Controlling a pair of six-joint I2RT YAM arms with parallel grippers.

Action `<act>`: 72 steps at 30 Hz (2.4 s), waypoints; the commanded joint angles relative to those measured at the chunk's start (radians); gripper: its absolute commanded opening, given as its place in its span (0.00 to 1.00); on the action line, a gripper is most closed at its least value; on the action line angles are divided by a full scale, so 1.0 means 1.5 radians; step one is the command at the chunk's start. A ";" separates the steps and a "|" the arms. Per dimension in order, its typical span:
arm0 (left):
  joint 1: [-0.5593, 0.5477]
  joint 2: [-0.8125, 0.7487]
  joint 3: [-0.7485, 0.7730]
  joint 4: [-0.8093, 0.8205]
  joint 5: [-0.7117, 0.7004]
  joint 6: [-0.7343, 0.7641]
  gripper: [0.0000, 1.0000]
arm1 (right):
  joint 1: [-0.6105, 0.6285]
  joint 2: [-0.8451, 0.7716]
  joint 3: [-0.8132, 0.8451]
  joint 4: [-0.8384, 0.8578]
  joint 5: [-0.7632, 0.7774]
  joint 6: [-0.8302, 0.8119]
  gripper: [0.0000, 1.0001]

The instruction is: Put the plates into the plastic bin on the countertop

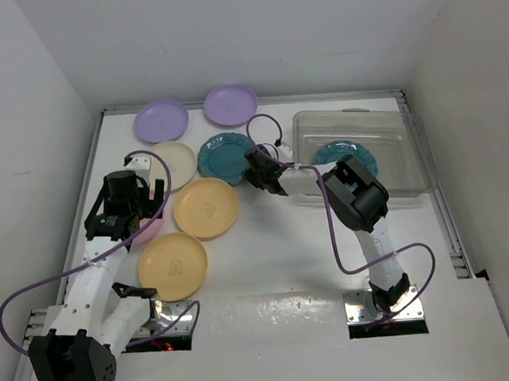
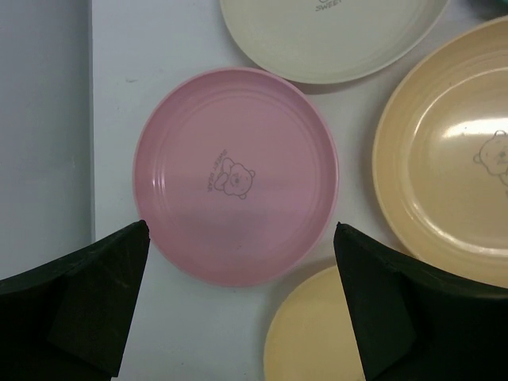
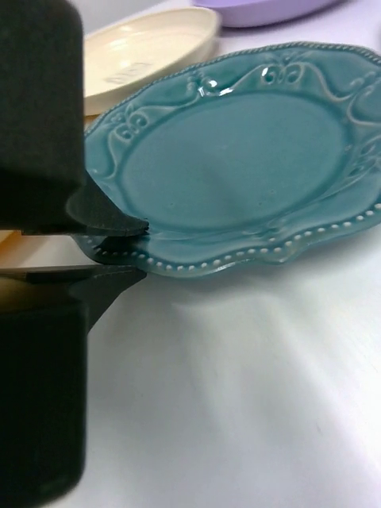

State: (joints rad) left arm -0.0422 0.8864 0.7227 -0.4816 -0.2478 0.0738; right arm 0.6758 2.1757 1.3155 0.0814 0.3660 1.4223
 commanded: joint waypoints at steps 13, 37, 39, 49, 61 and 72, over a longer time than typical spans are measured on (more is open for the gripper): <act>0.008 -0.003 0.041 0.002 0.003 0.011 1.00 | -0.030 0.084 0.031 -0.052 -0.119 -0.040 0.23; 0.014 -0.003 0.053 -0.004 -0.004 0.023 1.00 | -0.068 -0.153 -0.012 0.266 -0.143 -0.161 0.00; 0.014 -0.003 0.053 -0.004 -0.004 0.023 1.00 | -0.073 -0.158 -0.018 0.272 -0.152 -0.148 0.00; 0.014 0.003 0.053 -0.004 0.003 0.023 1.00 | -0.110 -0.226 -0.055 0.375 -0.204 -0.088 0.00; 0.014 0.022 0.066 0.008 0.029 0.037 1.00 | -0.291 -0.553 -0.334 0.344 -0.211 -0.066 0.00; 0.008 0.063 0.085 0.020 0.029 0.070 1.00 | -0.509 -0.855 -0.521 0.088 -0.214 -0.143 0.00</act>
State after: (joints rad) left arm -0.0319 0.9718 0.8112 -0.4805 -0.2089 0.1574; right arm -0.0605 0.9272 0.5400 0.1383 0.1081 1.2091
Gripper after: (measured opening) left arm 0.995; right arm 0.065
